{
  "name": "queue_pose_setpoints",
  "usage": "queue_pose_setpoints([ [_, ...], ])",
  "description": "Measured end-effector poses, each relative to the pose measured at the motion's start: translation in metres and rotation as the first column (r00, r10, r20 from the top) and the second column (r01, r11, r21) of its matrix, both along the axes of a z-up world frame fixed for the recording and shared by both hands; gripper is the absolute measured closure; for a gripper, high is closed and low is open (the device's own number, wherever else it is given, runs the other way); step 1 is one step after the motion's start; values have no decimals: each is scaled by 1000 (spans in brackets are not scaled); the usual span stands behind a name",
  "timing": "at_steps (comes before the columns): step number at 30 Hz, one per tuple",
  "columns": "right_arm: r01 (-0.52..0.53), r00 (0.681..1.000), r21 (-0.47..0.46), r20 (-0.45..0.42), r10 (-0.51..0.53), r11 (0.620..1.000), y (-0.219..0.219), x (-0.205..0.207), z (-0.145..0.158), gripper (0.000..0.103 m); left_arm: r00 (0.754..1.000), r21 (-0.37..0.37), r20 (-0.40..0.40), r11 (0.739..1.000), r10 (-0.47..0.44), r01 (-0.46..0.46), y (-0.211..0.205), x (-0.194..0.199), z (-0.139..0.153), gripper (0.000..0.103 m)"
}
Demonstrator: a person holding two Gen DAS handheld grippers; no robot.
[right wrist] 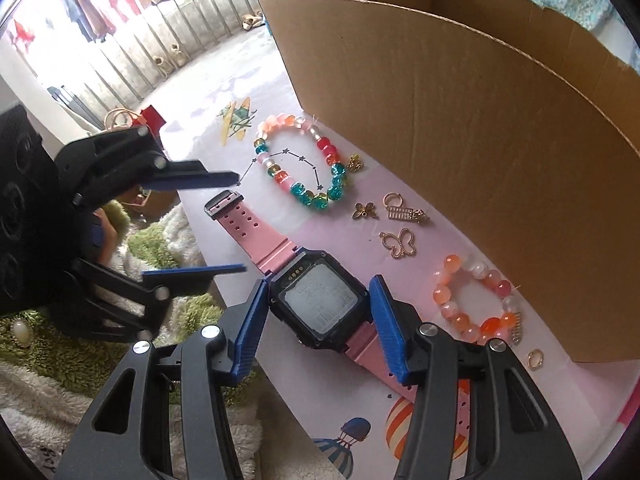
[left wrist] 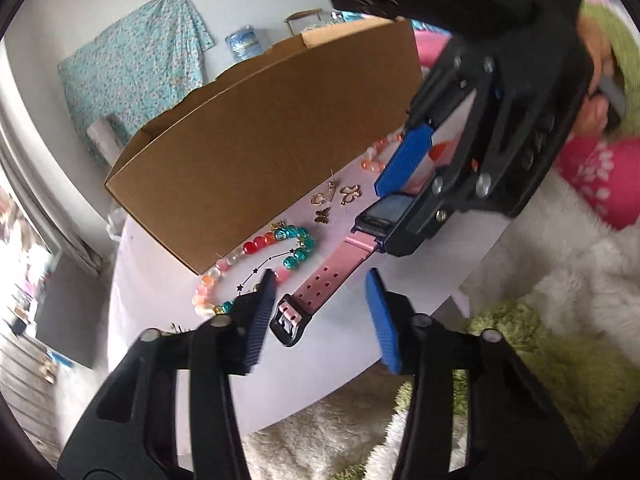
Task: Organize jewelry
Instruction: 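Grasp the pink smartwatch body with the right gripper while the left gripper reaches its strap, then lift the pink smartwatch off the table with both grippers holding it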
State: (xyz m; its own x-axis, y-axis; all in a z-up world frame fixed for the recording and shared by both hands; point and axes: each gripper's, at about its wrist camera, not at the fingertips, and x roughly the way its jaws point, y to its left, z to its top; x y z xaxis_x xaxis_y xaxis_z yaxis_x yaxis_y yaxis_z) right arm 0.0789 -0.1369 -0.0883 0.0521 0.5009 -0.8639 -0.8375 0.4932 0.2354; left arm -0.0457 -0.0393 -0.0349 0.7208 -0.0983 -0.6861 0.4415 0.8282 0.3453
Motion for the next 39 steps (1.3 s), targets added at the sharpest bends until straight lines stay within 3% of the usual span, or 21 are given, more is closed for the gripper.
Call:
queue_pose_setpoints([
  [5,-10,1000,5,-4,10,1000,-5,2,-3,52,1000,53,9,998,-15,15,-6,-1,-14,83],
  [8,6,1000,17,-7,-6,1000,-6,4,-5,52,1000,37,-3,999,-1,1,-5,0,-17,92],
  [13,63,998,26,-31,-62,998,-9,6,-9,49,996,-85,-82,996,26,-33,11,9,-17,94],
  [18,104,995,13,7,-104,995,-24,-3,-9,49,979,-232,-199,969,36,-82,34,22,-20,94],
  [24,152,983,-41,112,-147,987,-44,-18,-9,49,970,-272,-235,955,54,-119,47,29,-28,95],
  [31,258,942,-90,246,-230,962,-57,-27,-14,91,975,-242,-213,963,66,-118,39,17,-41,96],
  [36,329,886,-77,370,-280,941,-55,-43,-7,98,987,-196,-141,975,82,-109,30,12,-43,99],
  [39,350,843,-72,460,-280,934,-52,-62,5,98,993,-189,-77,977,86,-100,26,4,-30,99],
])
